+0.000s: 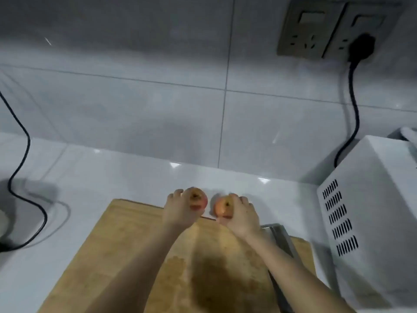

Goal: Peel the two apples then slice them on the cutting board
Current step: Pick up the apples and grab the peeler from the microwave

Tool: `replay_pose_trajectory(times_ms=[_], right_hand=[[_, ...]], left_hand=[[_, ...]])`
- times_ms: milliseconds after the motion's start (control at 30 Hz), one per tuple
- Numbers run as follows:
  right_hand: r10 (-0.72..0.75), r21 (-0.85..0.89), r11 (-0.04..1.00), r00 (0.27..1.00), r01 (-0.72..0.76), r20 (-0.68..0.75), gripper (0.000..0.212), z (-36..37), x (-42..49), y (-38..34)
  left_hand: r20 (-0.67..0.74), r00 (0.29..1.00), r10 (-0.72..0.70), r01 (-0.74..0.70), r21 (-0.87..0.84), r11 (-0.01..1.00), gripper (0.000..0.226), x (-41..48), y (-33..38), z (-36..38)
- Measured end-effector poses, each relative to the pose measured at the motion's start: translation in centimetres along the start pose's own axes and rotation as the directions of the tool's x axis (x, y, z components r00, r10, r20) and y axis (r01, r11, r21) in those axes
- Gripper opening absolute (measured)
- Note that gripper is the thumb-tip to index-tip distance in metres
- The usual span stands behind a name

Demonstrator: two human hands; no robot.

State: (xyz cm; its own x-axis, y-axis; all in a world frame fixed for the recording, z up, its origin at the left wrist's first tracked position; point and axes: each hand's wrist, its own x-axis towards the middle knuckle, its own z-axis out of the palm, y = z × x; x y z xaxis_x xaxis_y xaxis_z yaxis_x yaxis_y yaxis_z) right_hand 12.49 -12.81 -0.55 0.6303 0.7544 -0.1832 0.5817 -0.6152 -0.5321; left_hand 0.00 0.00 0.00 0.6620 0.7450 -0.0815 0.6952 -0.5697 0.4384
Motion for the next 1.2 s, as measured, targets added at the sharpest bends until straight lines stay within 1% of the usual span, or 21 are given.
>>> replay_pose_trajectory(times_ms=[67, 133, 233, 300, 433, 600, 700, 800, 900, 967, 1033, 1100, 1200], right_hand=[[0.024, -0.028, 0.999, 1.000, -0.024, 0.008, 0.081, 0.8, 1.2, 0.2], [0.039, -0.063, 0.997, 0.999, -0.037, 0.028, 0.083, 1.6, 1.9, 0.5], [0.054, -0.061, 0.997, 0.998, -0.053, 0.020, 0.082, 2.7, 2.9, 1.2], [0.039, -0.043, 0.998, 0.999, -0.039, 0.002, 0.081, 3.0, 3.5, 1.4], [0.035, 0.029, 0.999, 0.999, -0.035, -0.018, 0.080, 3.2, 4.0, 1.3], [0.018, 0.150, 0.989, 0.992, 0.002, -0.129, 0.078, 2.0, 0.6, 0.4], [-0.001, 0.164, 0.986, 0.992, 0.023, -0.129, 0.077, 1.5, -3.6, -0.3], [-0.056, 0.116, 0.991, 0.994, 0.067, -0.093, 0.075, 2.9, -8.1, -0.3], [-0.050, 0.076, 0.996, 0.998, 0.053, -0.034, 0.076, 4.9, -11.8, 0.0], [-0.031, 0.053, 0.998, 1.000, 0.031, 0.001, 0.076, 5.8, -13.4, -0.2], [-0.030, 0.014, 0.999, 0.999, 0.030, 0.016, 0.076, 6.5, -14.7, -0.4], [-0.031, -0.014, 0.999, 0.999, 0.031, 0.014, 0.076, 7.0, -15.5, -0.8], [0.000, -0.010, 1.000, 1.000, 0.000, -0.002, 0.077, 7.3, -16.1, -1.2]], left_hand=[[0.055, 0.997, -0.055, 0.055, -0.001, 0.998, 0.076, 1.6, -0.3, 1.2], [0.132, 0.987, -0.091, 0.089, 0.020, 0.996, 0.090, 2.5, -0.4, 1.7], [0.183, 0.977, -0.105, 0.099, 0.043, 0.994, 0.096, 3.6, -0.6, 2.9], [0.196, 0.974, -0.111, 0.105, 0.040, 0.994, 0.095, 4.3, -1.1, 3.6], [0.168, 0.983, -0.079, 0.086, -0.033, 0.996, 0.087, 4.9, -1.4, 3.6], [0.095, 0.995, -0.002, 0.016, -0.148, 0.989, 0.086, 2.6, -1.7, 1.8], [0.155, 0.987, 0.030, 0.003, -0.208, 0.978, 0.092, -1.0, -2.4, 0.0], [0.248, 0.965, 0.081, -0.045, -0.145, 0.988, 0.092, -5.8, -3.8, -0.4], [0.295, 0.952, 0.086, -0.069, -0.066, 0.995, 0.093, -10.1, -5.2, -0.2], [0.301, 0.951, 0.072, -0.064, -0.038, 0.997, 0.094, -12.3, -6.0, -0.2], [0.279, 0.956, 0.088, -0.078, -0.047, 0.996, 0.093, -13.9, -6.4, -0.2], [0.266, 0.957, 0.111, -0.101, -0.051, 0.994, 0.090, -14.9, -6.6, -0.1], [0.270, 0.956, 0.114, -0.120, 0.003, 0.993, 0.088, -15.4, -6.4, 0.0]])
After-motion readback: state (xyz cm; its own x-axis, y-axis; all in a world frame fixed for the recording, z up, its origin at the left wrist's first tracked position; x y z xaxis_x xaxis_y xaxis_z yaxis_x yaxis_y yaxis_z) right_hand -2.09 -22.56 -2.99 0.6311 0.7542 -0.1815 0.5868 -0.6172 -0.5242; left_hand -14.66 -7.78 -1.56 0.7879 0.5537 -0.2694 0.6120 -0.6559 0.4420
